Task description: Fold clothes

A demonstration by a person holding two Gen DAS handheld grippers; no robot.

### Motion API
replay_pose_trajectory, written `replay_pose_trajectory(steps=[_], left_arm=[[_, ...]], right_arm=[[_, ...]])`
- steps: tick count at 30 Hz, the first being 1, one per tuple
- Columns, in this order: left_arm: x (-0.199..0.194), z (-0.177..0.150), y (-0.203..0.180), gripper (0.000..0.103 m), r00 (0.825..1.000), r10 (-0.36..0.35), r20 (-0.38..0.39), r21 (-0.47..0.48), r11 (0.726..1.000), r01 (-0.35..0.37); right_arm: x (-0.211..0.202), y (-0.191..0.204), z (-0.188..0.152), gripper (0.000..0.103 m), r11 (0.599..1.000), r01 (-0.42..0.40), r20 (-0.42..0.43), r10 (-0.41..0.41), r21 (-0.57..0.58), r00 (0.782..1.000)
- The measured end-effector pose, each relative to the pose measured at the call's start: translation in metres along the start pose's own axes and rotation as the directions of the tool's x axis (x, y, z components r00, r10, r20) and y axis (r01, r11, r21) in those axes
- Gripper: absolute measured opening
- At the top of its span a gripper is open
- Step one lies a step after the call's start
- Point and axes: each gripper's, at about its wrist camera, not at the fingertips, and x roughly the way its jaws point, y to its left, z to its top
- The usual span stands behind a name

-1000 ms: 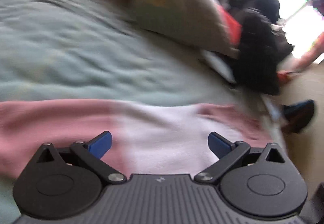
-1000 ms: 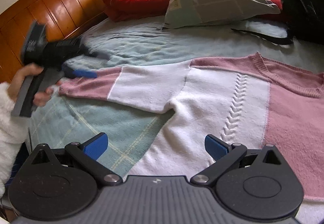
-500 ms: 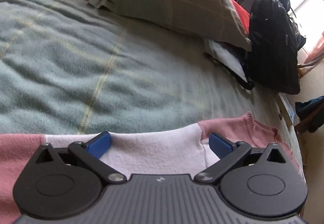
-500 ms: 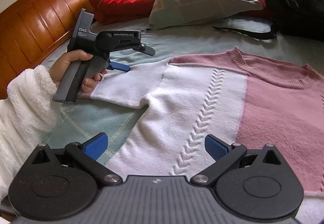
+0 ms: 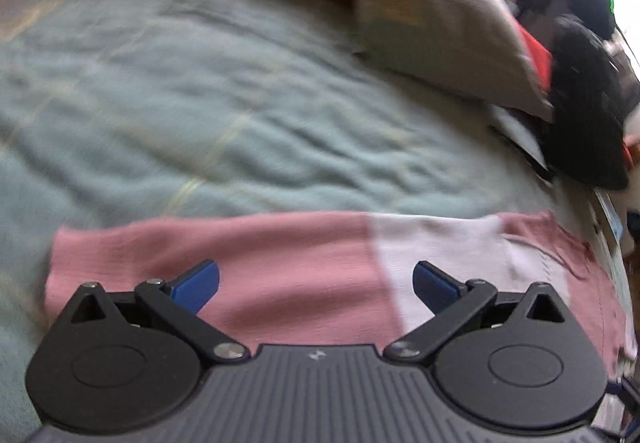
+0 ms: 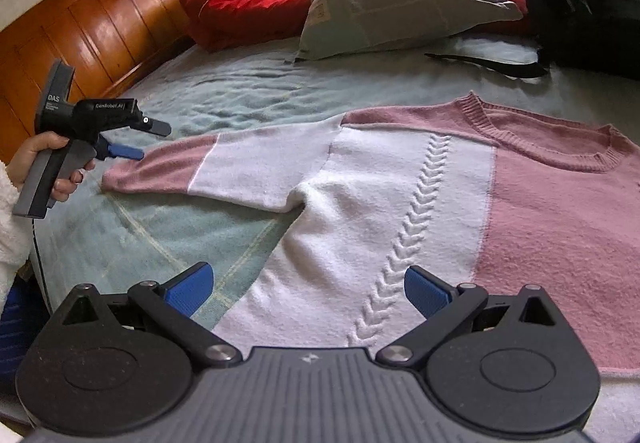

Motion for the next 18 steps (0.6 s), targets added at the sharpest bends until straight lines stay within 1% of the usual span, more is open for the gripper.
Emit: replay_pose_trajectory(steps=[2, 4, 5, 8, 10, 11, 13, 14, 16, 18], left_arm=[[0.012, 0.000, 0.017, 0.102, 1.000, -0.002, 0.022, -0.042, 0.999, 0.002], [0.020, 0.004, 0.022, 0.102, 0.996, -0.019, 0.084, -0.051, 0.998, 0.023], [0.024, 0.008, 0.022, 0.102, 0.994, -0.016, 0.106, -0.053, 0.998, 0.021], [0.031, 0.017, 0.017, 0.102, 0.992, 0.003, 0.123, -0.042, 0.999, 0.003], [0.023, 0.018, 0.015, 0.102, 0.993, 0.007, 0.122, -0.044, 0.999, -0.002], [0.016, 0.016, 0.012, 0.102, 0.991, -0.010, 0.131, -0.042, 0.999, 0.016], [0.000, 0.009, 0.004, 0.102, 0.985, -0.085, 0.151, -0.030, 0.995, 0.090], [-0.005, 0.007, -0.001, 0.102, 0.981, -0.125, 0.148, -0.019, 0.992, 0.129], [-0.004, 0.002, -0.016, 0.102, 0.974, -0.205, 0.101, 0.008, 0.979, 0.206], [0.007, -0.002, -0.027, 0.102, 0.968, -0.248, 0.043, 0.021, 0.969, 0.247]], right_arm=[[0.001, 0.002, 0.000, 0.103, 1.000, 0.010, -0.005, -0.010, -0.004, 1.000], [0.002, 0.003, 0.000, 0.103, 1.000, 0.021, -0.009, -0.021, -0.008, 1.000], [0.002, 0.003, 0.000, 0.103, 1.000, 0.027, -0.011, -0.027, -0.008, 1.000], [0.001, 0.004, -0.001, 0.103, 0.999, 0.041, -0.012, -0.041, -0.003, 0.999], [-0.003, 0.005, -0.001, 0.103, 0.999, 0.039, -0.008, -0.039, -0.007, 0.999], [-0.004, 0.005, -0.001, 0.103, 0.999, 0.036, -0.005, -0.036, -0.012, 0.999], [-0.004, 0.007, -0.001, 0.103, 0.999, 0.034, -0.002, -0.034, -0.018, 0.999], [-0.004, 0.007, -0.001, 0.103, 0.999, 0.034, -0.001, -0.034, -0.019, 0.999], [-0.002, 0.010, -0.001, 0.103, 0.999, 0.031, -0.003, -0.031, -0.019, 1.000], [0.000, 0.013, -0.001, 0.103, 0.999, 0.027, -0.004, -0.027, -0.019, 1.000]])
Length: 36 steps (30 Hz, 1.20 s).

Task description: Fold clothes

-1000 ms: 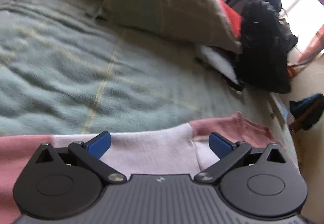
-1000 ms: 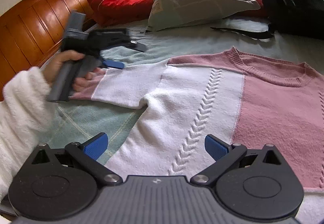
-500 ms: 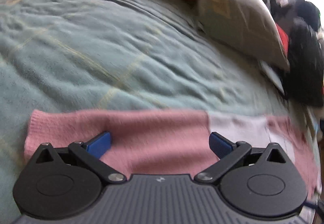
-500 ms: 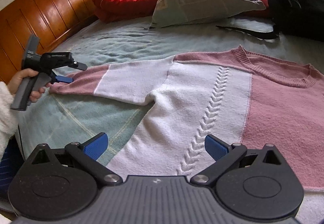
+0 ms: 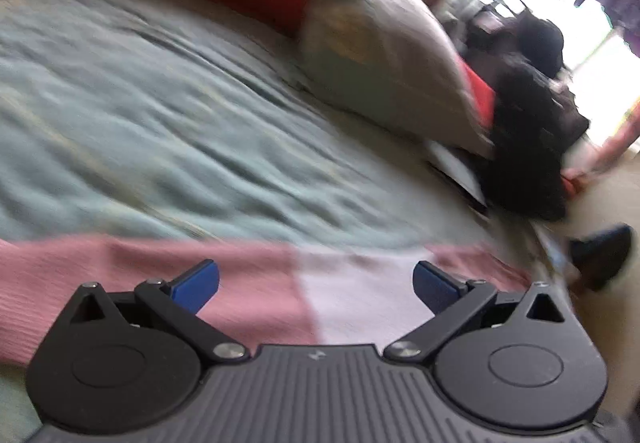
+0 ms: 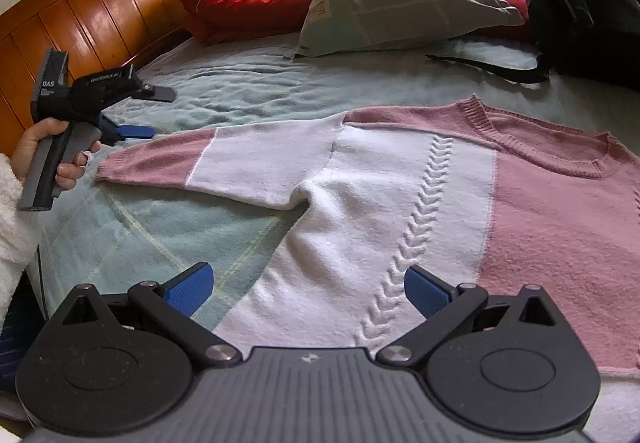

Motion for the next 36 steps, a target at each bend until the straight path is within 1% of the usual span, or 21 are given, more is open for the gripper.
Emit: replay_pose_trajectory(steps=[2, 3, 6, 11, 12, 14, 16, 18, 20, 22, 24, 25, 29, 33, 36], left_arm=[[0.015, -0.005, -0.006, 0.102, 0.998, -0.029, -0.060, 0.006, 1.000, 0.030], [0.020, -0.007, -0.006, 0.102, 0.996, -0.029, -0.080, 0.005, 1.000, 0.029], [0.025, -0.011, 0.007, 0.102, 0.995, 0.035, -0.089, -0.009, 0.999, -0.036], [-0.010, -0.013, 0.033, 0.102, 0.988, 0.142, -0.057, -0.012, 0.990, -0.143], [-0.017, -0.013, 0.039, 0.102, 0.983, 0.180, -0.049, -0.013, 0.984, -0.180], [-0.032, -0.014, 0.041, 0.102, 0.961, 0.276, -0.016, -0.006, 0.961, -0.276], [-0.040, -0.015, 0.030, 0.102, 0.939, 0.343, 0.025, 0.039, 0.938, -0.343], [-0.039, -0.019, 0.012, 0.102, 0.920, 0.388, 0.059, 0.108, 0.913, -0.393], [-0.024, -0.024, -0.009, 0.102, 0.902, 0.425, 0.073, 0.194, 0.881, -0.431], [-0.004, -0.026, -0.019, 0.102, 0.889, 0.455, 0.055, 0.243, 0.857, -0.454], [0.019, -0.025, -0.015, 0.102, 0.873, 0.488, 0.024, 0.234, 0.846, -0.479], [0.026, -0.022, -0.008, 0.103, 0.869, 0.494, 0.020, 0.212, 0.848, -0.487], [0.027, -0.007, 0.011, 0.102, 0.864, 0.498, 0.066, 0.140, 0.853, -0.503], [0.015, 0.001, 0.028, 0.102, 0.879, 0.474, 0.060, 0.082, 0.875, -0.477], [0.000, 0.004, 0.027, 0.102, 0.896, 0.442, 0.040, 0.043, 0.895, -0.444]], right_arm=[[-0.001, 0.003, -0.001, 0.103, 1.000, -0.002, 0.000, 0.002, -0.010, 1.000], [-0.002, 0.004, -0.002, 0.103, 1.000, 0.000, -0.003, 0.000, -0.017, 1.000], [-0.003, 0.005, -0.002, 0.103, 1.000, 0.018, -0.002, -0.018, -0.024, 1.000], [-0.002, 0.003, -0.002, 0.103, 1.000, 0.011, 0.001, -0.011, -0.015, 1.000], [-0.001, 0.003, -0.002, 0.103, 1.000, 0.008, 0.001, -0.008, -0.014, 1.000], [0.001, 0.004, -0.002, 0.103, 1.000, 0.000, 0.001, 0.000, -0.013, 1.000], [0.002, 0.006, -0.002, 0.103, 1.000, -0.009, 0.002, 0.009, -0.012, 1.000], [0.003, 0.009, -0.002, 0.103, 1.000, -0.010, -0.001, 0.010, -0.015, 1.000], [0.001, 0.012, -0.002, 0.103, 1.000, -0.008, 0.002, 0.008, -0.021, 1.000], [-0.003, 0.014, -0.003, 0.103, 1.000, -0.007, 0.010, 0.007, -0.027, 1.000], [-0.005, 0.013, -0.002, 0.103, 1.000, 0.001, 0.016, 0.000, -0.026, 1.000], [-0.005, 0.012, -0.002, 0.103, 1.000, 0.007, 0.016, -0.006, -0.025, 1.000], [-0.007, 0.005, -0.002, 0.103, 0.999, 0.034, 0.017, -0.034, -0.019, 0.999], [-0.007, -0.002, -0.004, 0.103, 0.999, 0.048, 0.012, -0.048, -0.007, 0.999], [-0.006, -0.003, -0.005, 0.103, 0.999, 0.041, 0.006, -0.041, -0.002, 0.999]])
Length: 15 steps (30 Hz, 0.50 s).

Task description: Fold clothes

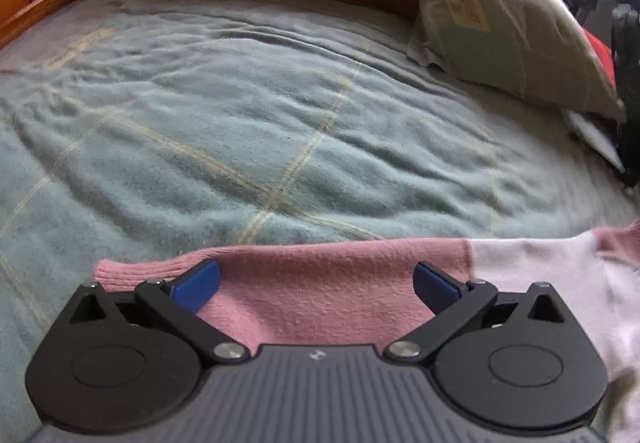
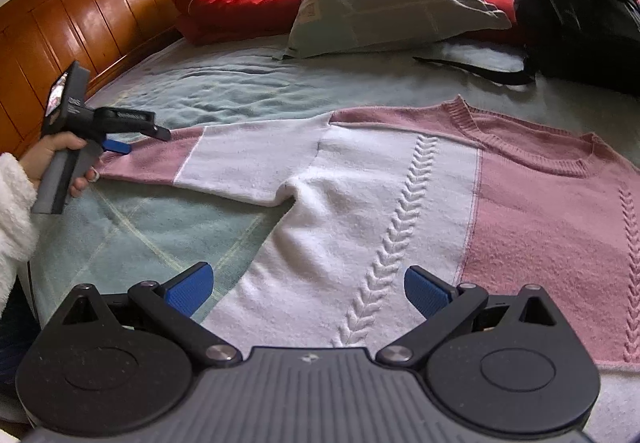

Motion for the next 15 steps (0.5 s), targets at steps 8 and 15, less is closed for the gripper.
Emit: replay_pose_trajectory(steps=[8, 15], left_arm=[[-0.013, -0.029, -0.009, 0.102, 0.986, -0.162, -0.046, 0.099, 0.981, 0.166], [-0.041, -0.054, 0.045, 0.102, 0.974, -0.228, 0.000, 0.136, 0.965, 0.226]], right_arm=[[0.003, 0.012, 0.000, 0.103, 0.999, -0.026, 0.004, 0.026, -0.021, 1.000], [-0.002, 0.005, -0.003, 0.103, 1.000, 0.013, 0.002, -0.013, -0.027, 1.000]])
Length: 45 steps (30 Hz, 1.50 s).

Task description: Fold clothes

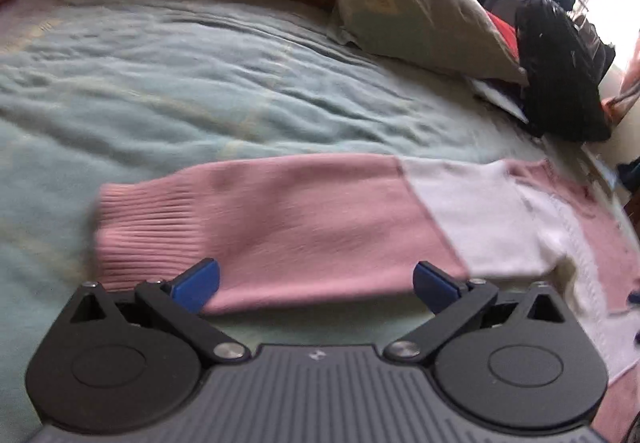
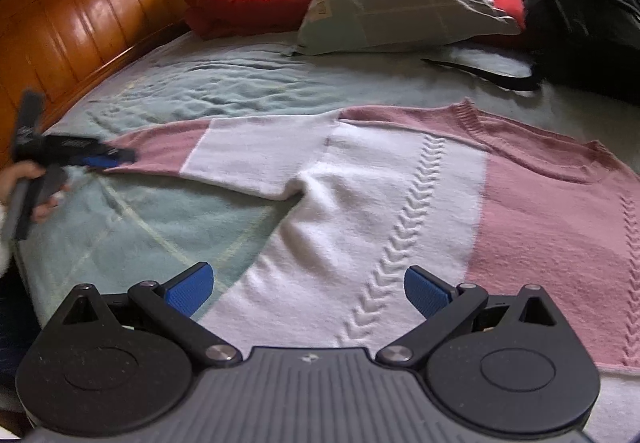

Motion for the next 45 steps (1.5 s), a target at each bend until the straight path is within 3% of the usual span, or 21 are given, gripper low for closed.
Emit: replay_pose_trajectory(steps=[4, 9, 12, 16, 19, 22, 24, 27, 30, 34, 40, 43, 45], left_arm=[[-0.016, 0.012, 0.005, 0.102, 0.999, 0.033, 0.016, -0.049, 0.998, -0.032], [0.007, 0.025, 0.002, 0.102, 0.998, -0.058, 0.027, -0.101, 0.993, 0.060], [0.021, 0.026, 0.018, 0.102, 1.000, 0.005, 0.022, -0.163, 0.987, -0.001], [0.004, 0.031, 0.033, 0.102, 0.996, 0.063, 0.061, -0.229, 0.972, -0.048], [0.000, 0.037, 0.016, 0.102, 0.998, 0.056, 0.034, -0.195, 0.980, -0.049], [0.006, 0.039, -0.025, 0.102, 1.000, -0.003, 0.028, -0.088, 0.996, 0.005], [0.017, 0.038, -0.054, 0.102, 1.000, 0.002, 0.013, 0.005, 1.000, -0.002], [0.038, 0.031, -0.079, 0.102, 0.993, 0.121, -0.005, 0.124, 0.985, -0.120], [0.053, 0.023, -0.065, 0.102, 0.963, 0.267, -0.037, 0.117, 0.958, -0.261], [0.029, 0.020, -0.047, 0.102, 0.974, 0.225, -0.012, 0.026, 0.974, -0.224], [0.010, 0.008, -0.064, 0.102, 0.987, 0.159, -0.011, 0.063, 0.986, -0.158], [0.006, 0.005, -0.079, 0.102, 0.996, 0.086, -0.028, 0.066, 0.994, -0.084], [0.007, 0.006, -0.094, 0.102, 0.999, 0.038, -0.036, 0.093, 0.995, -0.035]], right_arm=[[-0.001, -0.002, -0.001, 0.103, 1.000, 0.001, 0.001, -0.001, 0.018, 1.000], [0.000, 0.004, -0.003, 0.103, 1.000, -0.003, -0.005, 0.003, 0.006, 1.000], [0.002, 0.006, -0.005, 0.103, 1.000, 0.006, -0.016, -0.006, -0.003, 1.000], [0.001, -0.001, -0.008, 0.103, 1.000, 0.026, -0.025, -0.026, 0.004, 0.999], [0.000, -0.007, -0.008, 0.103, 0.999, 0.040, -0.022, -0.040, 0.024, 0.999], [-0.001, -0.009, -0.010, 0.103, 0.998, 0.051, -0.021, -0.050, 0.030, 0.999], [0.000, -0.010, -0.010, 0.103, 0.998, 0.056, -0.023, -0.055, 0.027, 0.998], [0.001, -0.011, -0.011, 0.103, 0.997, 0.070, -0.012, -0.070, 0.015, 0.997], [0.004, -0.016, -0.008, 0.103, 0.996, 0.089, -0.005, -0.089, 0.006, 0.996], [0.026, -0.026, 0.011, 0.103, 0.993, 0.113, 0.014, -0.113, -0.020, 0.994], [0.100, -0.029, 0.034, 0.103, 0.986, 0.158, -0.075, -0.162, -0.050, 0.984], [0.110, -0.002, 0.026, 0.103, 0.959, 0.238, -0.006, -0.242, -0.152, 0.970], [0.106, 0.002, 0.027, 0.103, 0.965, 0.208, -0.006, -0.211, -0.158, 0.977]])
